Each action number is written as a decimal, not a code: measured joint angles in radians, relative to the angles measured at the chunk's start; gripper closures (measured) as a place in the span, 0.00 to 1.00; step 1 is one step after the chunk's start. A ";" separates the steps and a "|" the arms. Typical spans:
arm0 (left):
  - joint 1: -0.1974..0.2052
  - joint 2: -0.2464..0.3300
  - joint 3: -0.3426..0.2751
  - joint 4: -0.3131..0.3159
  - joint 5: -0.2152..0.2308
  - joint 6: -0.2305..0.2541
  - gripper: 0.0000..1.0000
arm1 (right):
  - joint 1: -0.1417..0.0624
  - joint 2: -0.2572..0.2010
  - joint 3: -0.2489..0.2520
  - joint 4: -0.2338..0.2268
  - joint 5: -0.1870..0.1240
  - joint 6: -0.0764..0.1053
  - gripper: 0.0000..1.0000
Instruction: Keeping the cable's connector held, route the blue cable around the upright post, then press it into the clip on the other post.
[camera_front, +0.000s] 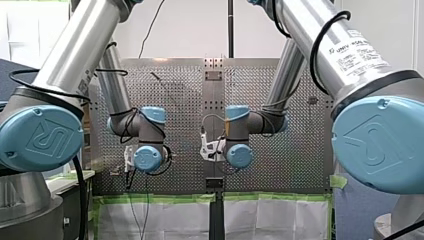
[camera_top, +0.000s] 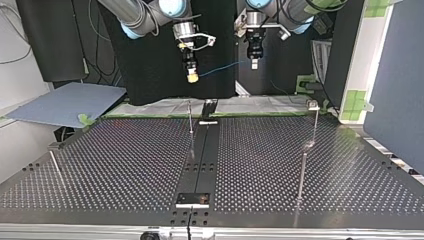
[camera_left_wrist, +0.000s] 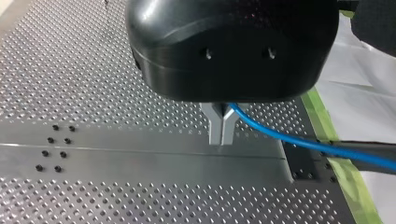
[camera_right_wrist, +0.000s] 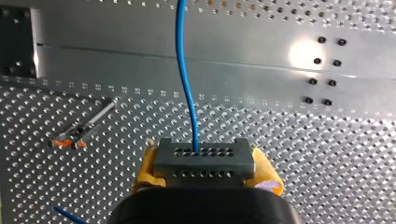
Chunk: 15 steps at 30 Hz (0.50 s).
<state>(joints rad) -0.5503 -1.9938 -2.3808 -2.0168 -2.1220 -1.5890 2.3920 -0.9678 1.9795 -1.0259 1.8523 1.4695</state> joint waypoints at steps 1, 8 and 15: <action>0.002 0.010 0.000 -0.009 0.007 -0.002 1.00 | 0.003 0.000 -0.004 0.007 0.002 0.002 1.00; 0.012 0.070 0.000 -0.070 0.018 -0.008 1.00 | 0.010 -0.040 -0.014 0.060 -0.028 0.043 1.00; 0.022 0.129 0.000 -0.129 0.017 -0.008 1.00 | 0.007 -0.103 -0.039 0.123 -0.077 0.061 1.00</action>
<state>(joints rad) -0.5279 -1.8645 -2.3804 -2.1462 -2.1053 -1.5972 2.3986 -1.0709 1.9402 -0.9027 1.7752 1.5306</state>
